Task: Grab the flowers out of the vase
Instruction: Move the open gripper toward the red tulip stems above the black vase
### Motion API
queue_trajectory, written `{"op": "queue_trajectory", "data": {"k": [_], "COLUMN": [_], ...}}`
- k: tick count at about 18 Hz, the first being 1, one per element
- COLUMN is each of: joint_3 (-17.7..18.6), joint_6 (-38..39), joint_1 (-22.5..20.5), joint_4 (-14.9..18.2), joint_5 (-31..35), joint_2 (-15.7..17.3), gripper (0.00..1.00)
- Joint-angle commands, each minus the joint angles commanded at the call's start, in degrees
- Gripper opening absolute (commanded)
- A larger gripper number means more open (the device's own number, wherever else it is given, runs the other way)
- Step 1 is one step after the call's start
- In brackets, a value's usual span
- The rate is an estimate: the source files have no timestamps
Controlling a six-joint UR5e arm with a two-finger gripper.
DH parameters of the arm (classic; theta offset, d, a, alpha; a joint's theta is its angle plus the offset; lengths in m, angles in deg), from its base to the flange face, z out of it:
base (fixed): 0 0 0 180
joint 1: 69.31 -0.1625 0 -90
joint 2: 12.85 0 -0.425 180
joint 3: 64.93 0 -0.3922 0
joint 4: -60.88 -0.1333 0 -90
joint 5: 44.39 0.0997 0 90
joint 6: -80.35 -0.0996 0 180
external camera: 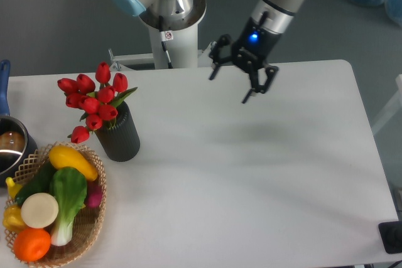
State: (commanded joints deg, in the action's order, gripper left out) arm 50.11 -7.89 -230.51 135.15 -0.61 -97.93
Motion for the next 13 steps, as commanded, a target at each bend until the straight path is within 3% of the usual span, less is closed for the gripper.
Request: {"op": "queue_trajectory", "data": {"k": [3, 8, 13], "joint_3": [1.15, 2.90, 6.94], "joint_6": [-0.17, -0.53, -0.53], "joint_1": [2.90, 6.77, 9.15], "joint_4": [-0.09, -0.52, -5.18], "joint_5": [-3.52, -3.88, -12.65], "joint_2": [-0.26, -0.88, -0.97], "gripper": [1.00, 1.00, 1.00]}}
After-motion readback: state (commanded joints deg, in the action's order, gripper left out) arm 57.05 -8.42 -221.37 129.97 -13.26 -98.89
